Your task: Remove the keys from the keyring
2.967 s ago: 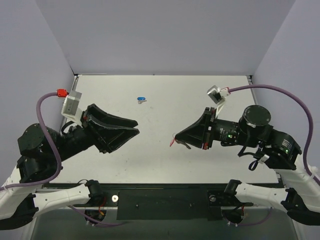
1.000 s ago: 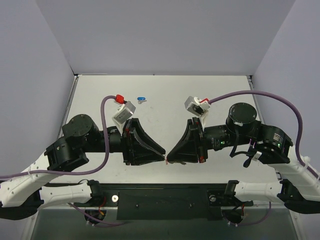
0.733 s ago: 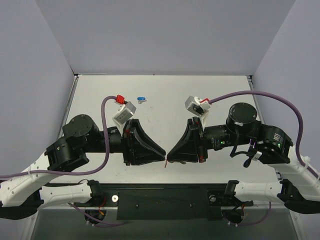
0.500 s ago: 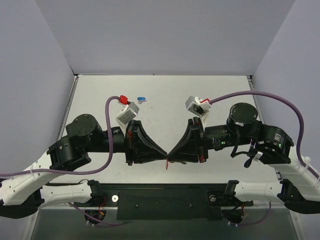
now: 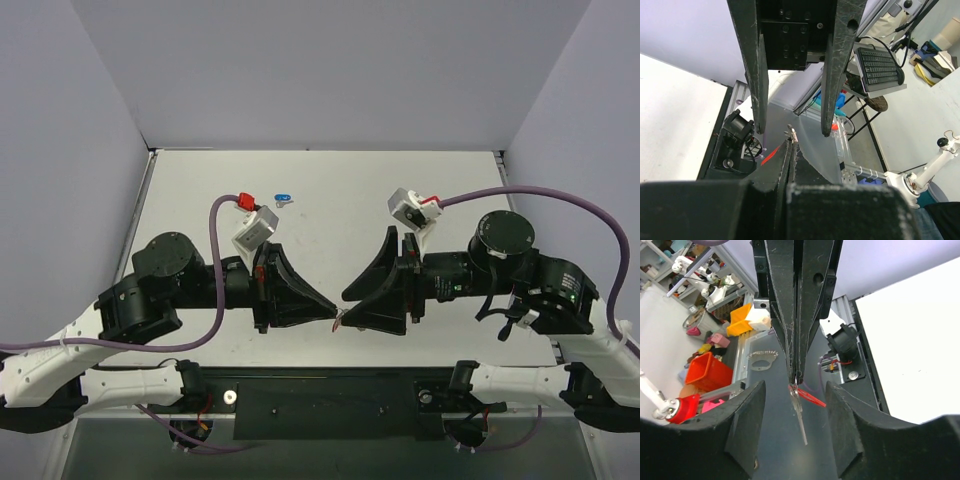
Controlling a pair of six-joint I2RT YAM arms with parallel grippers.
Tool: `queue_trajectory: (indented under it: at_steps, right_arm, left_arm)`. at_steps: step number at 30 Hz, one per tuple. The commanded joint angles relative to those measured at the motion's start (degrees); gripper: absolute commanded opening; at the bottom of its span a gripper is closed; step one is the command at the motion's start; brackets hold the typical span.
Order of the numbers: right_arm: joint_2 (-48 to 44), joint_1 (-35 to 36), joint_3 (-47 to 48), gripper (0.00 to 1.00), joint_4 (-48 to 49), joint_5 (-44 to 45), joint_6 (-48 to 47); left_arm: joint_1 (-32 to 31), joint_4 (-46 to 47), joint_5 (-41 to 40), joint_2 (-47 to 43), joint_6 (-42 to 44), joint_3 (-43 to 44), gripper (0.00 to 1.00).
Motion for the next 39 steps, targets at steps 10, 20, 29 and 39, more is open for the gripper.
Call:
queue_trajectory:
  at_steps: [10,20,29,39]
  right_arm:
    - [-6.62,0.19,-6.13,0.51,8.57,8.64,1.1]
    - [-8.47,0.19,-11.68,0.48,17.71,12.59,5.5]
    - [-7.06,0.19,-11.68,0.37,19.83,11.01,7.26]
    - [-9.17,0.28,-14.93,0.42,25.01,12.59,9.46]
  left_arm:
    - [-0.46,5.55,-4.24,-1.9,-0.52,-0.26,0.0]
    - [-1.69,8.98,-6.79,-1.2,-1.23,-0.61,0.0]
    - [-2.57,9.25,-9.95,-0.67,-0.7,-0.7,0.0]
    - [-3.54,12.49,-16.46,-1.55,-1.14,-2.9,0.0]
